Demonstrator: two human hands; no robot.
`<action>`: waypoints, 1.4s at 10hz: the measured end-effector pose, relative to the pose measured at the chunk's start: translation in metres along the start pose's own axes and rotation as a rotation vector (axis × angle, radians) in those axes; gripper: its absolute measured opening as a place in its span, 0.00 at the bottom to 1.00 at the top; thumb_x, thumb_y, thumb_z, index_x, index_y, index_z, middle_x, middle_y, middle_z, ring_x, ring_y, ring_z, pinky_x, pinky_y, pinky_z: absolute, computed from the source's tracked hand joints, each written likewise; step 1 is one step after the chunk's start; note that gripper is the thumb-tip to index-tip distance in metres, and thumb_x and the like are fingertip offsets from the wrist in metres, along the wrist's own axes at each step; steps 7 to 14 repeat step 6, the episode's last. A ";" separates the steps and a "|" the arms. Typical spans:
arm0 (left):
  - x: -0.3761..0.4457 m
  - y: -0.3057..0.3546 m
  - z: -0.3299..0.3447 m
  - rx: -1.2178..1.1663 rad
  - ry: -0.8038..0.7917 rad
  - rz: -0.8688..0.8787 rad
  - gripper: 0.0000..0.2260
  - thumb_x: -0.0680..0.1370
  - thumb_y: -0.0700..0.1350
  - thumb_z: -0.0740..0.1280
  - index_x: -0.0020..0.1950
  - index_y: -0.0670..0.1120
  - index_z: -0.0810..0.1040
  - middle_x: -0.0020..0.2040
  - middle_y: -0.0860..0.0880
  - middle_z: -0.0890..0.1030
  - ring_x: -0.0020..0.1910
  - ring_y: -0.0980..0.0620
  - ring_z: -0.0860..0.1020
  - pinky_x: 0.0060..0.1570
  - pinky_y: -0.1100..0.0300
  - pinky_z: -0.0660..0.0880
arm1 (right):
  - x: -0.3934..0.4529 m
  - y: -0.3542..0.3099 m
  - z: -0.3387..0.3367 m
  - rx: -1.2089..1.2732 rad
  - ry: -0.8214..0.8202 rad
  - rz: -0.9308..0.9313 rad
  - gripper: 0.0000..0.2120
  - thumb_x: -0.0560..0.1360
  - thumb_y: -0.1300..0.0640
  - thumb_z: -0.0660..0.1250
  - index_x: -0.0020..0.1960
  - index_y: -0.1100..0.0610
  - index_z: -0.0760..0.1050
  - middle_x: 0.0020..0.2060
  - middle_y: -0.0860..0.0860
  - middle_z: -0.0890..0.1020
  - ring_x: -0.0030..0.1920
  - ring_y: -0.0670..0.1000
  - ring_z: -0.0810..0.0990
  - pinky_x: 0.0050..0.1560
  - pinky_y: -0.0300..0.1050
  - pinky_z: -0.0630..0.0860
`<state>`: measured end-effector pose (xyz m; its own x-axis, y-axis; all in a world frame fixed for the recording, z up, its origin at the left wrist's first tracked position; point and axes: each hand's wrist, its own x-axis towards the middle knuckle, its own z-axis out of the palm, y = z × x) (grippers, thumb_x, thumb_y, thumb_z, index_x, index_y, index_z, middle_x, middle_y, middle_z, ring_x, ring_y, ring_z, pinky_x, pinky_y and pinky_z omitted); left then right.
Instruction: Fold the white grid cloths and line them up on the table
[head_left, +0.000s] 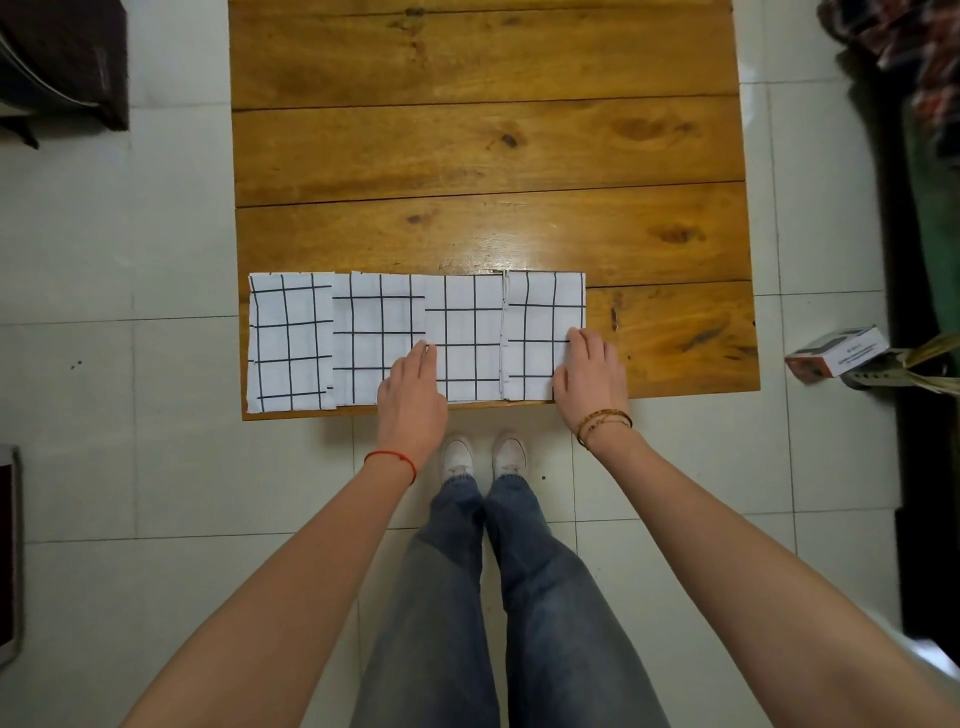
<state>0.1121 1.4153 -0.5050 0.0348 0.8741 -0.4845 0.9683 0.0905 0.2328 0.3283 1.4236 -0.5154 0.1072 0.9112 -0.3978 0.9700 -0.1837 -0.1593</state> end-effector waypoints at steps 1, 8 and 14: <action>-0.003 -0.001 -0.002 -0.017 0.017 0.006 0.27 0.80 0.38 0.58 0.78 0.44 0.56 0.78 0.46 0.56 0.75 0.47 0.58 0.72 0.50 0.62 | 0.001 0.001 -0.003 0.022 0.025 -0.020 0.22 0.76 0.58 0.58 0.70 0.60 0.64 0.65 0.56 0.70 0.61 0.57 0.70 0.58 0.50 0.70; -0.055 -0.008 -0.093 0.057 0.220 0.036 0.26 0.79 0.38 0.60 0.77 0.45 0.59 0.77 0.46 0.60 0.75 0.47 0.60 0.73 0.49 0.60 | -0.027 -0.045 -0.089 0.047 0.054 -0.234 0.25 0.79 0.55 0.57 0.74 0.59 0.59 0.69 0.55 0.67 0.67 0.55 0.66 0.66 0.49 0.66; -0.055 -0.008 -0.093 0.057 0.220 0.036 0.26 0.79 0.38 0.60 0.77 0.45 0.59 0.77 0.46 0.60 0.75 0.47 0.60 0.73 0.49 0.60 | -0.027 -0.045 -0.089 0.047 0.054 -0.234 0.25 0.79 0.55 0.57 0.74 0.59 0.59 0.69 0.55 0.67 0.67 0.55 0.66 0.66 0.49 0.66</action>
